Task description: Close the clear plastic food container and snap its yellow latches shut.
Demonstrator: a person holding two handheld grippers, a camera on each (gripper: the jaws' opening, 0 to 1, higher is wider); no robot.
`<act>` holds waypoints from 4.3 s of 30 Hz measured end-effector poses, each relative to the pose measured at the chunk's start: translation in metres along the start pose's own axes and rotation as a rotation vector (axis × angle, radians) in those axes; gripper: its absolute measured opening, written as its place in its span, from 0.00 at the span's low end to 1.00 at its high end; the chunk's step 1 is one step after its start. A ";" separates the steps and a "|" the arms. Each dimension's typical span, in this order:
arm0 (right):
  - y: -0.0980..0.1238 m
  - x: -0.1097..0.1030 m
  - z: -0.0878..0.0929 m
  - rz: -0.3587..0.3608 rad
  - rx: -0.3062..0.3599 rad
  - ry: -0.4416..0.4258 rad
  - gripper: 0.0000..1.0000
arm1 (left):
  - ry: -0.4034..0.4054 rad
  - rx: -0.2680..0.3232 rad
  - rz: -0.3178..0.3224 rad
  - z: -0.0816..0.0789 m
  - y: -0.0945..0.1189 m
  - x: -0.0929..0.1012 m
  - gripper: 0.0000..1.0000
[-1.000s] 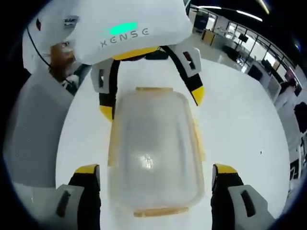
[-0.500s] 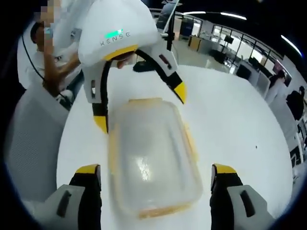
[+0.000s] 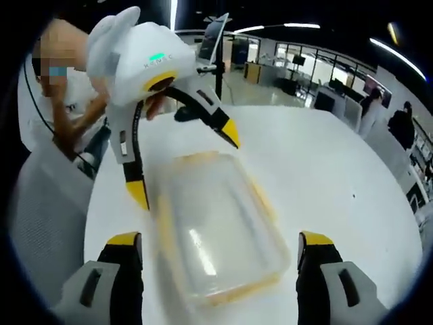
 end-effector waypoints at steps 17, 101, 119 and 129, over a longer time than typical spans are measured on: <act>0.013 -0.008 0.011 0.124 0.193 -0.204 0.97 | 0.261 0.101 -0.071 0.017 0.015 0.008 0.96; 0.075 -0.070 0.043 0.351 0.528 -0.477 0.96 | 0.800 0.526 -0.274 0.051 0.069 0.073 0.93; 0.103 -0.091 0.054 0.343 0.548 -0.452 0.95 | 0.828 0.540 -0.305 0.060 0.089 0.093 0.92; 0.117 -0.100 0.056 0.349 0.583 -0.466 0.94 | 0.834 0.549 -0.330 0.065 0.104 0.099 0.90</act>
Point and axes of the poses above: the point that each gripper's makers call its tool centre point, and the gripper's own axes: y roughly backward along the fingers, x roughly to its right, z roughly out of its underside, the point moved 9 cm from there along y, roughly backward along the fingers, and after that the axes turned 6 degrees about -z, right-handed, at the moved point
